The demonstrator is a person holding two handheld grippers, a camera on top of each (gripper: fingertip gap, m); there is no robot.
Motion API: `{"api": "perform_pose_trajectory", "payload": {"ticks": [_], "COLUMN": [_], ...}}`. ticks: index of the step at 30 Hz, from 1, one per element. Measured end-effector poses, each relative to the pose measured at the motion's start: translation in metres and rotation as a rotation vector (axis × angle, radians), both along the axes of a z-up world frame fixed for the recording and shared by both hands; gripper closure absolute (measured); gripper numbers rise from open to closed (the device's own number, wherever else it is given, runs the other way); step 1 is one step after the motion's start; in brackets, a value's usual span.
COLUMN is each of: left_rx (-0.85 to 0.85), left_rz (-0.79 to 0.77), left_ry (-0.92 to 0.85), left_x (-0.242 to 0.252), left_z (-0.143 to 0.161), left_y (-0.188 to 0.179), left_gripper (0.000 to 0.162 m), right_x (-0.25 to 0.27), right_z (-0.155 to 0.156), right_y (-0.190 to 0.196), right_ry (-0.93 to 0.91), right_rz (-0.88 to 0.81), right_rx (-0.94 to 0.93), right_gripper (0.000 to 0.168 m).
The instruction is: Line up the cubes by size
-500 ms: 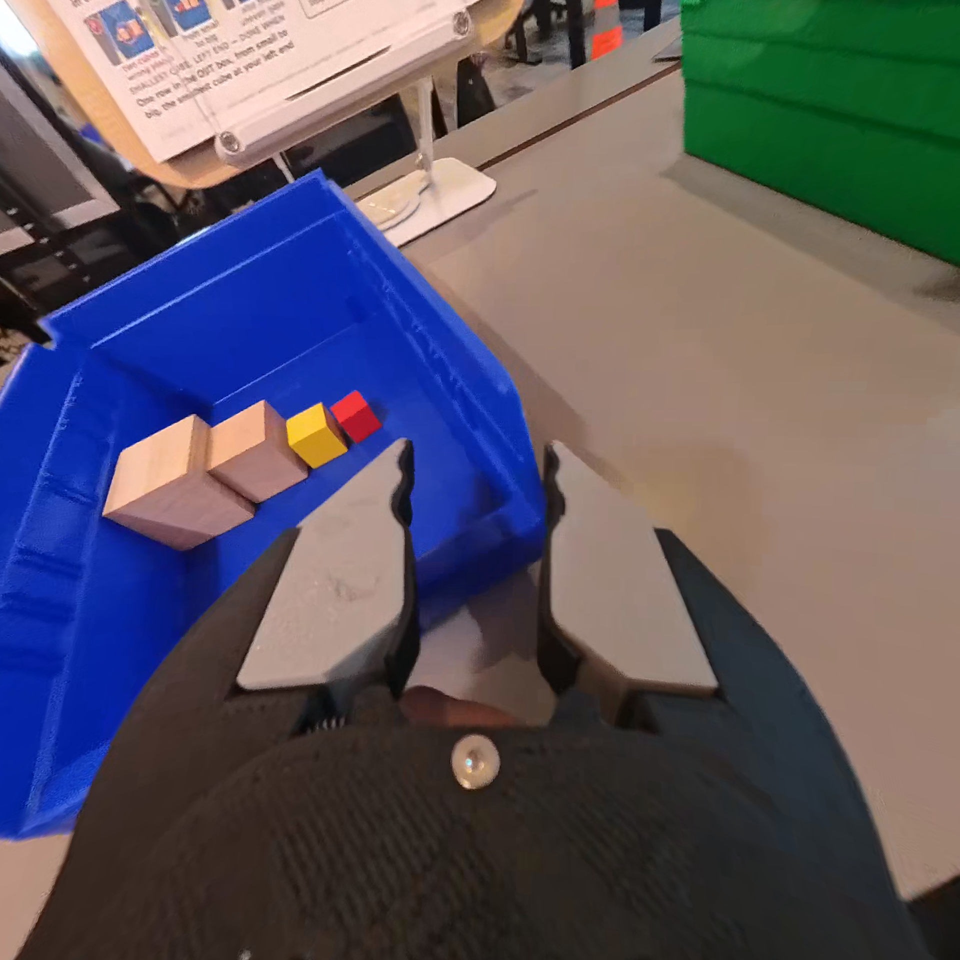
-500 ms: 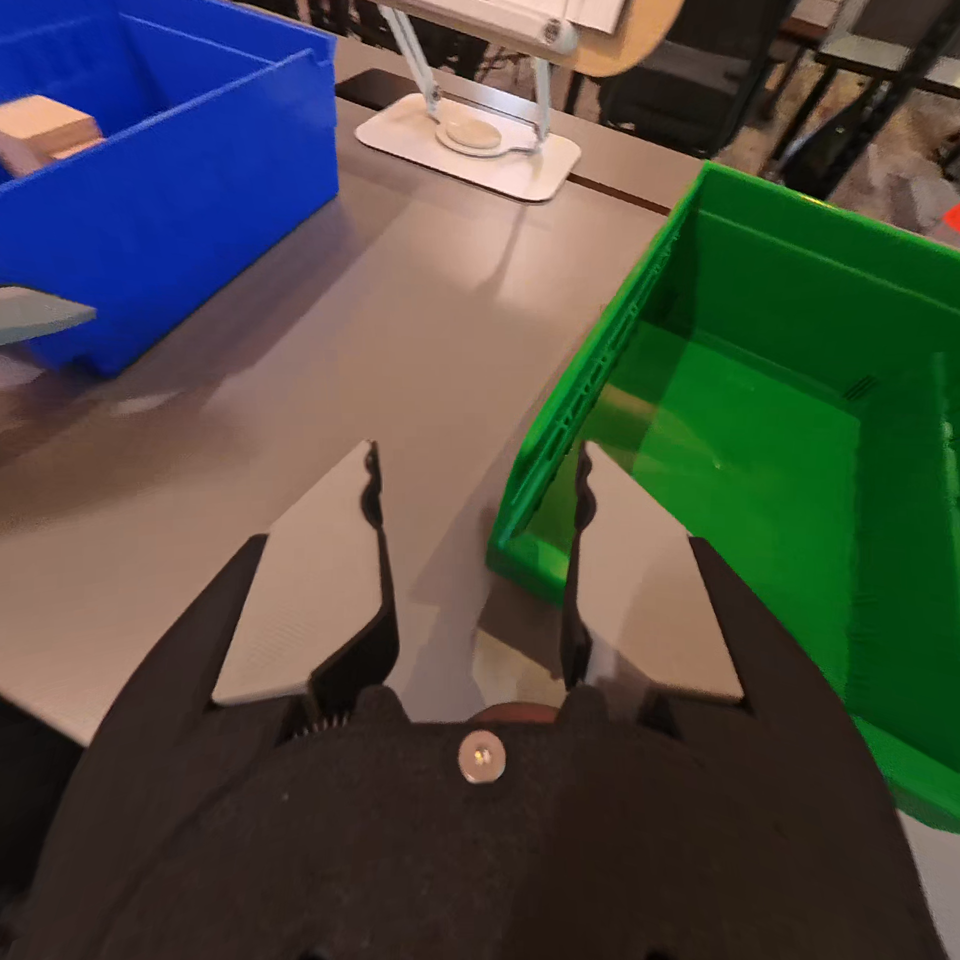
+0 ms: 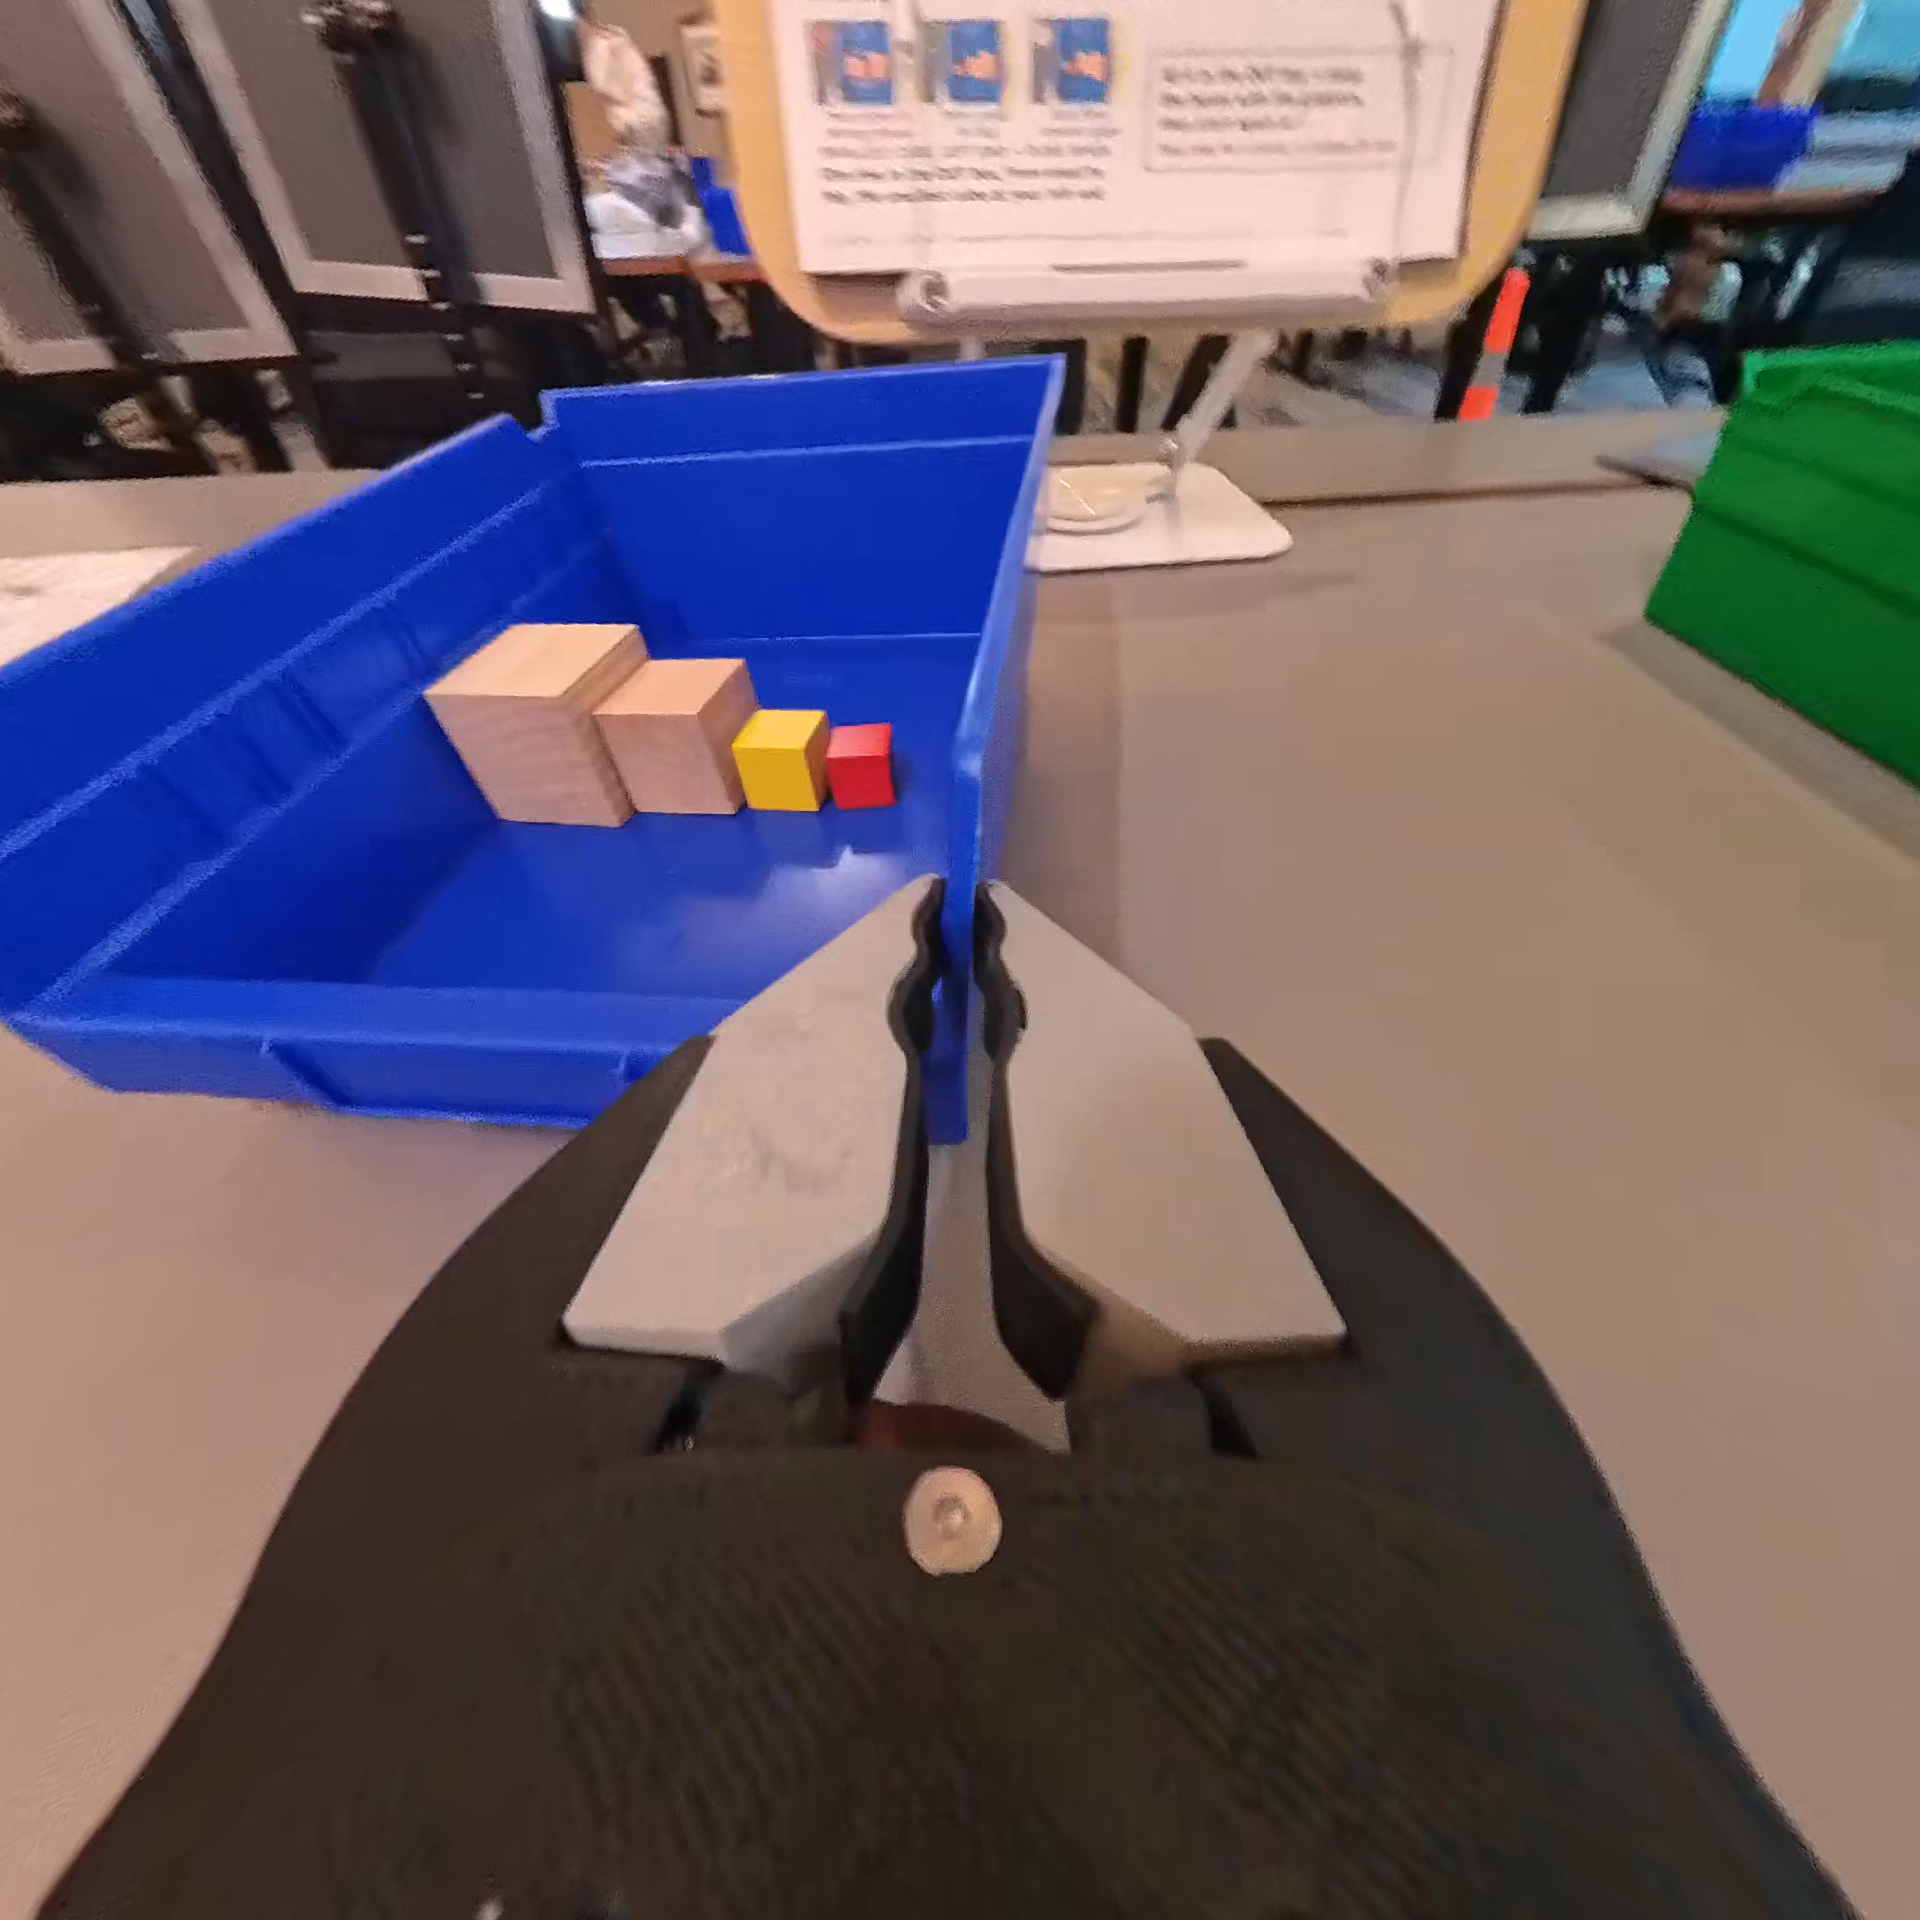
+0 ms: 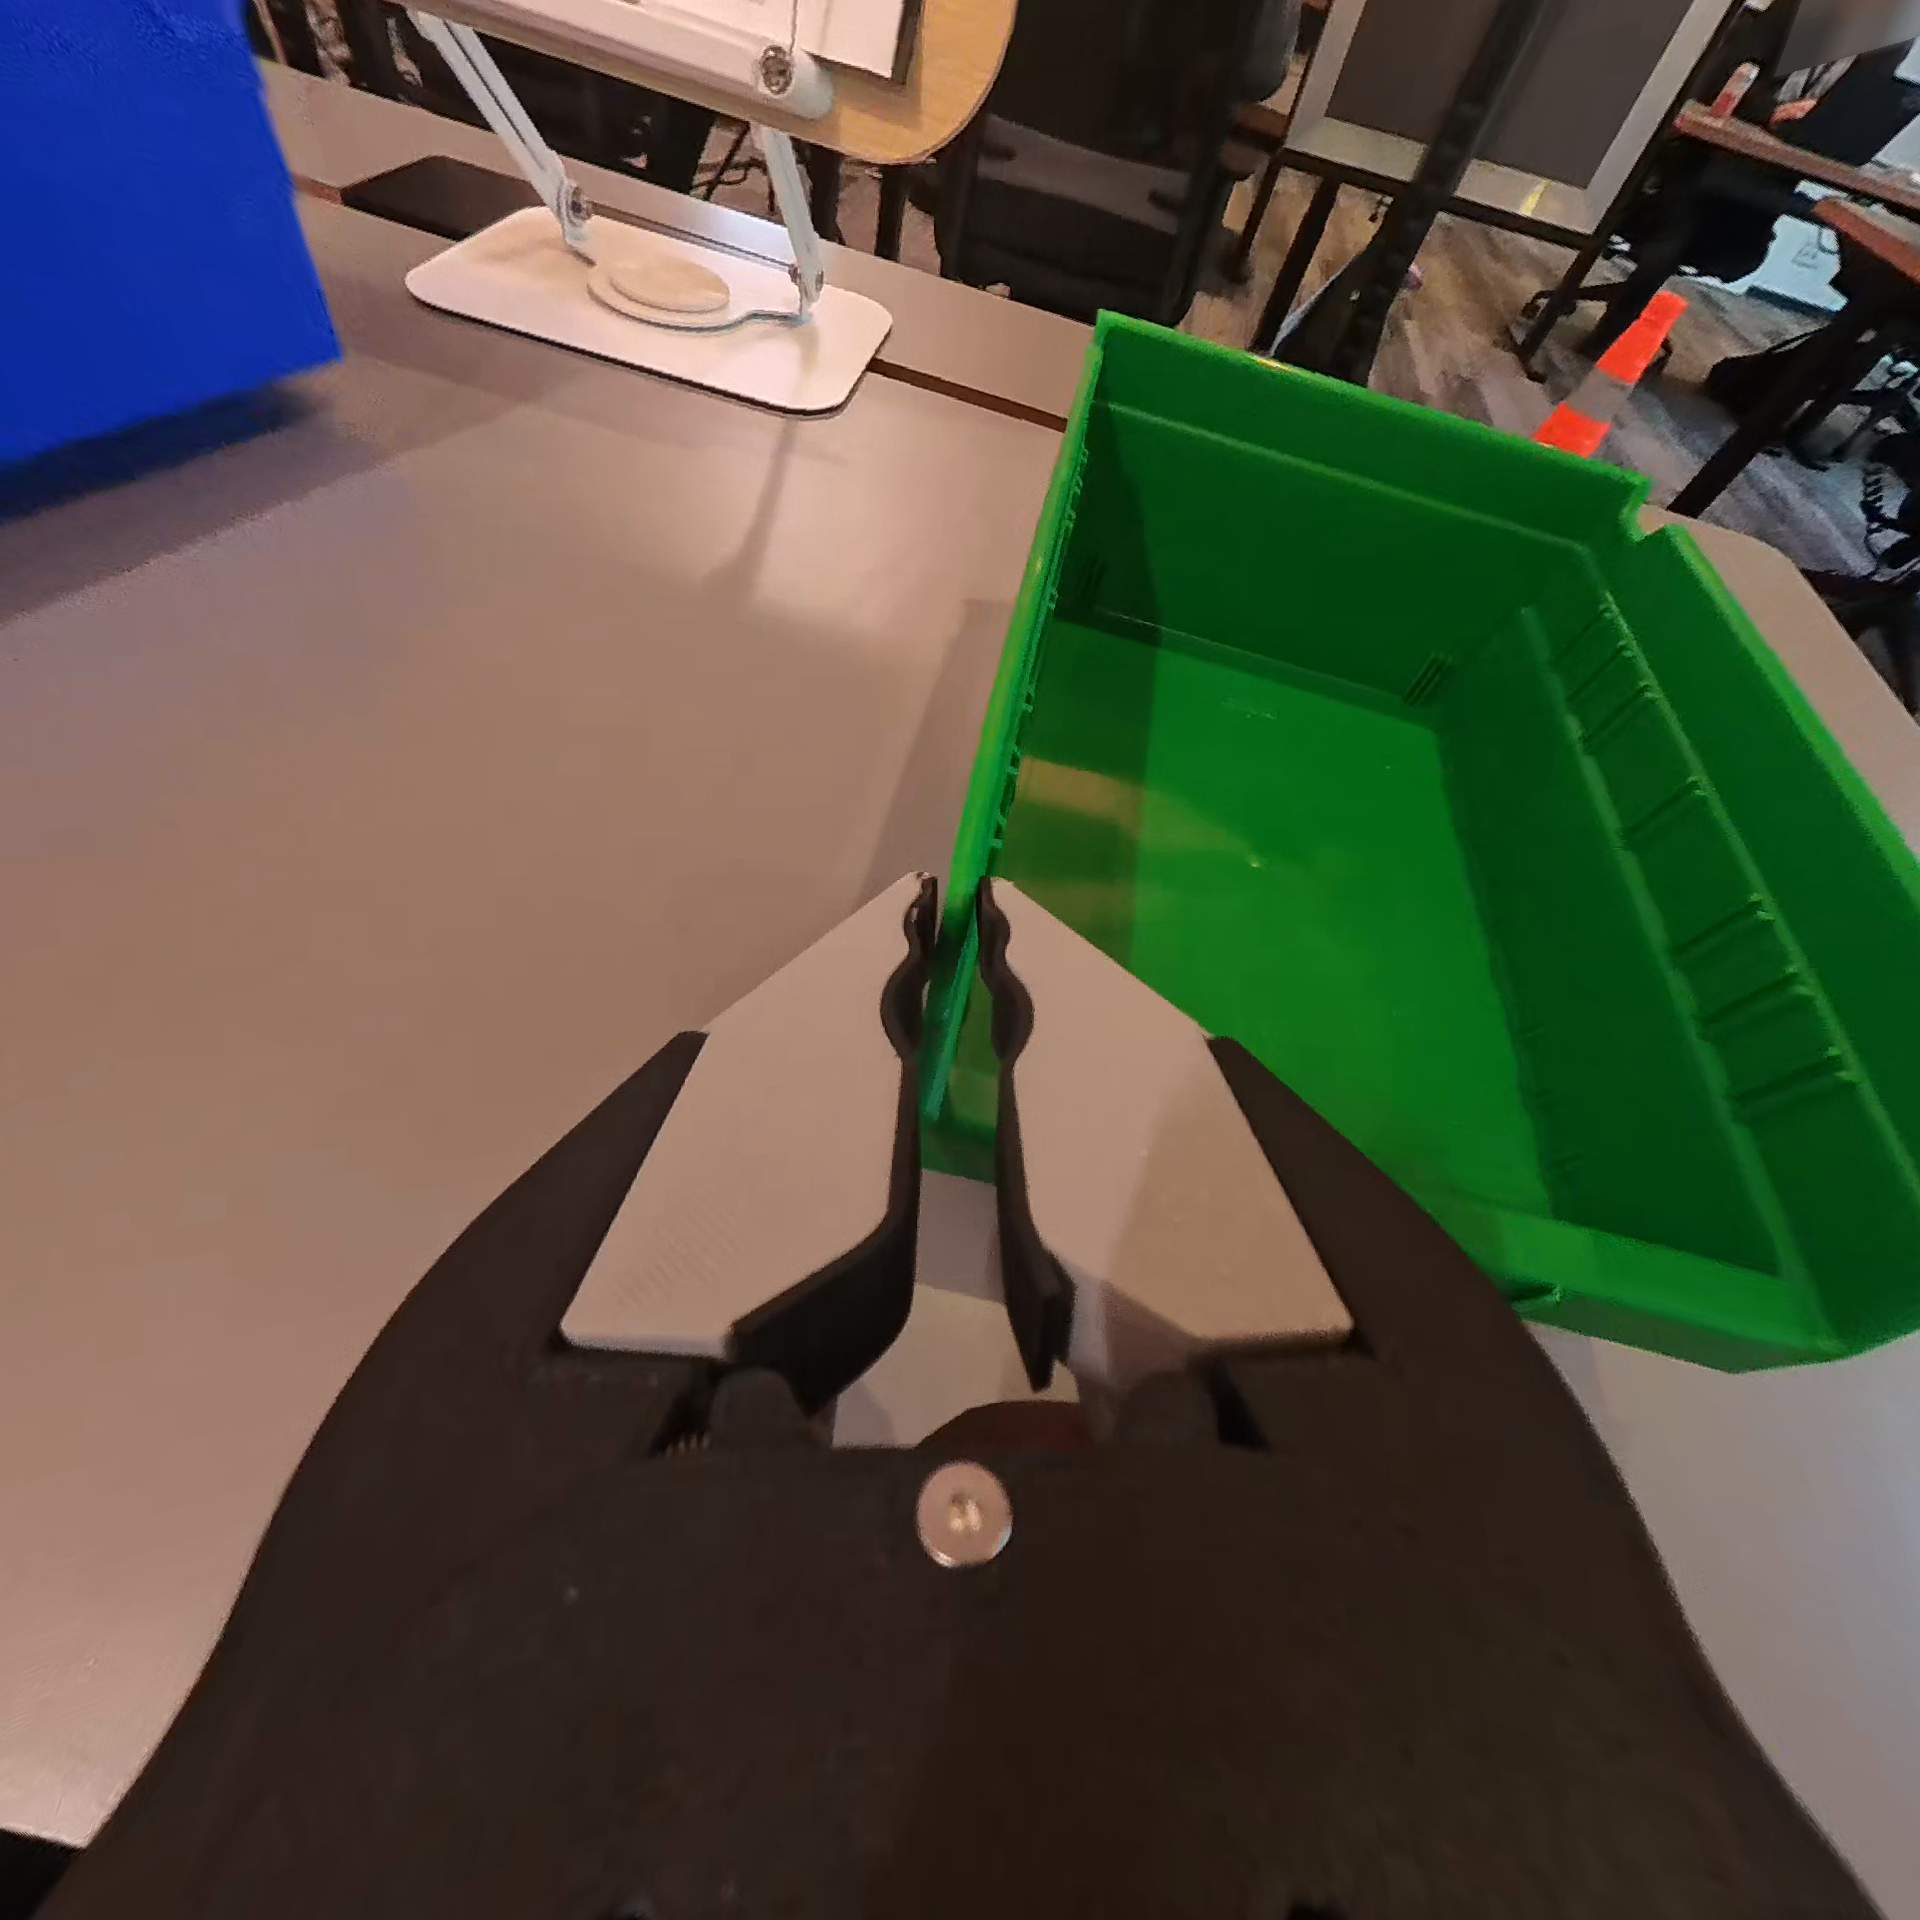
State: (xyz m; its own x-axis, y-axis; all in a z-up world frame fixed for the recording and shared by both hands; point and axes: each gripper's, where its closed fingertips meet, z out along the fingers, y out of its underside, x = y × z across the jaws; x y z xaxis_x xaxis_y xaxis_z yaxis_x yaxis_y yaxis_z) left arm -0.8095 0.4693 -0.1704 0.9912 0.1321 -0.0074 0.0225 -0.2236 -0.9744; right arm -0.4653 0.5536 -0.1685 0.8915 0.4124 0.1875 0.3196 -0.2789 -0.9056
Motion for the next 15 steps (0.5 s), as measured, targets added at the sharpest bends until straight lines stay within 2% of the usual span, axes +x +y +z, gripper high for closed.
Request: {"api": "perform_pose_trajectory", "payload": {"ticks": [3,6,9,12,15], "left_rx": [0.004,-0.035,-0.068,-0.106,-0.05], "left_rz": [0.031,0.049,0.082,0.026,0.007], "left_ry": [-0.018,0.049,0.037,0.077,0.146], "left_x": [-0.003,0.001,0.001,0.013,0.018], "left_z": [0.0,-0.003,-0.008,-0.012,0.002], "left_y": [-0.008,-0.008,-0.001,0.008,0.0], "left_gripper": [0.161,0.162,0.162,0.158,0.148], "right_x": [0.001,0.001,0.0,-0.002,-0.003], "right_z": [0.0,-0.001,-0.003,0.003,0.025], "right_y": [0.0,0.0,-0.001,-0.008,-0.018], "right_ry": [-0.02,0.0,0.024,0.037,0.066], "right_rz": [-0.029,-0.038,-0.041,-0.016,0.029], "right_rx": [0.009,0.007,-0.014,-0.002,0.064], "right_gripper": [0.164,0.164,0.162,0.149,0.132]}}
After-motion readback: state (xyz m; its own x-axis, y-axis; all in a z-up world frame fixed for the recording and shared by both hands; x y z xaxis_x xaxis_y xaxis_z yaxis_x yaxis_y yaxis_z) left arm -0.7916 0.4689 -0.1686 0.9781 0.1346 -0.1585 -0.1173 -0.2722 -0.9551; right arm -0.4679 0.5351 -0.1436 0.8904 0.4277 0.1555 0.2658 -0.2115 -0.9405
